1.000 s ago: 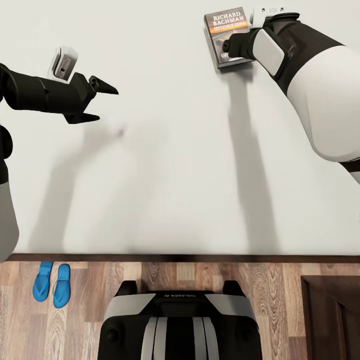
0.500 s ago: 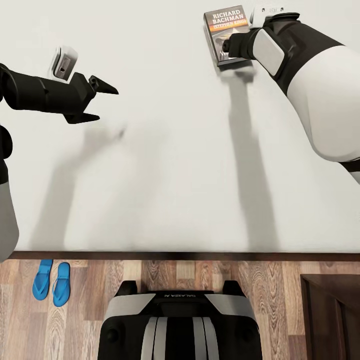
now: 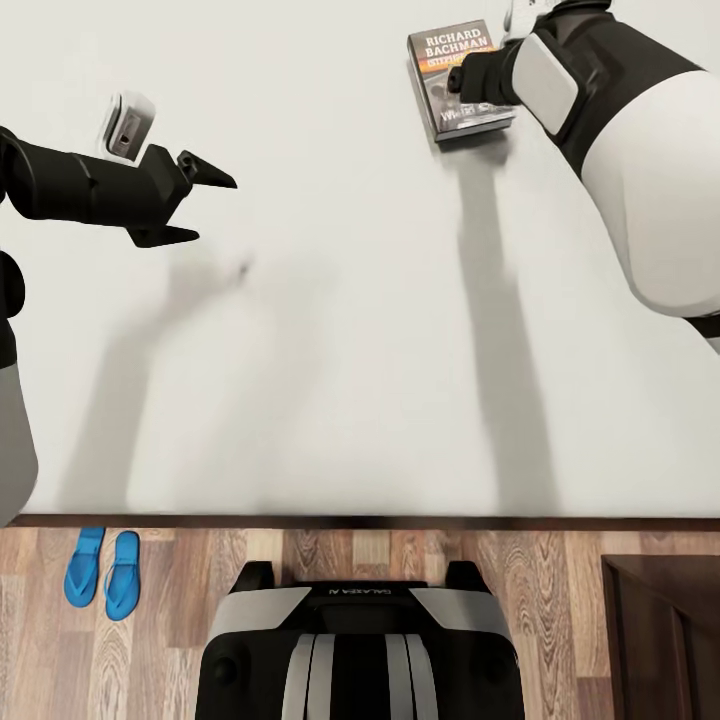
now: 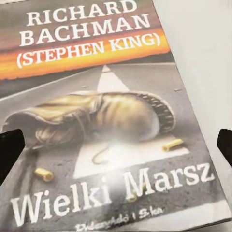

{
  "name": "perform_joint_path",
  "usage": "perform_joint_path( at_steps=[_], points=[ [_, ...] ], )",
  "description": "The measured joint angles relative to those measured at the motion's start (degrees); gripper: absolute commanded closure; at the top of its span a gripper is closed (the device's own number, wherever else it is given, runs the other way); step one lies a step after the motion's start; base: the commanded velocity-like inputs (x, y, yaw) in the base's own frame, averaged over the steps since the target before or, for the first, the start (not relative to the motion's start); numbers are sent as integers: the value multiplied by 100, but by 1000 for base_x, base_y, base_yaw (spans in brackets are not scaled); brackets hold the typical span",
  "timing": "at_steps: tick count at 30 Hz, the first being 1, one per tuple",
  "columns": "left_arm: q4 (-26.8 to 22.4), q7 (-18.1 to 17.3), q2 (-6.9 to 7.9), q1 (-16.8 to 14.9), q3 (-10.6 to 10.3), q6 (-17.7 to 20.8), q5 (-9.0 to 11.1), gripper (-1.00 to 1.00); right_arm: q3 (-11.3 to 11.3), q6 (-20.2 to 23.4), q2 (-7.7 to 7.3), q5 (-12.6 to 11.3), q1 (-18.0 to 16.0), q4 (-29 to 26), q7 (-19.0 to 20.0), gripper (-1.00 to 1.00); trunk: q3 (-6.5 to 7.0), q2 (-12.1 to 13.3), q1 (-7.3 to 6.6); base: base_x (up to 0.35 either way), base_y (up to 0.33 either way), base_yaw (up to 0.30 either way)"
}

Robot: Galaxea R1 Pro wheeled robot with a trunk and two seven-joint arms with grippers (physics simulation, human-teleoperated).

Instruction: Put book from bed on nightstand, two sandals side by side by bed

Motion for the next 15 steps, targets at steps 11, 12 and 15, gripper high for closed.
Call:
perform_joint_path(
  at_steps=[11, 12, 15],
  points=[
    [-10, 0, -4, 0, 1, 3, 0, -100, 0, 28, 2, 24, -1, -117, -1, -100, 0, 0, -1, 283, 0, 0],
    [-11, 0, -4, 0, 2, 3, 0, -100, 0, 29, 3, 25, -1, -120, -1, -100, 0, 0, 0, 213, 0, 0],
    [-12, 0, -4, 0, 1, 3, 0, -100, 0, 30, 4, 28, 5, -128, -1, -100, 0, 0, 1, 148, 0, 0]
  ],
)
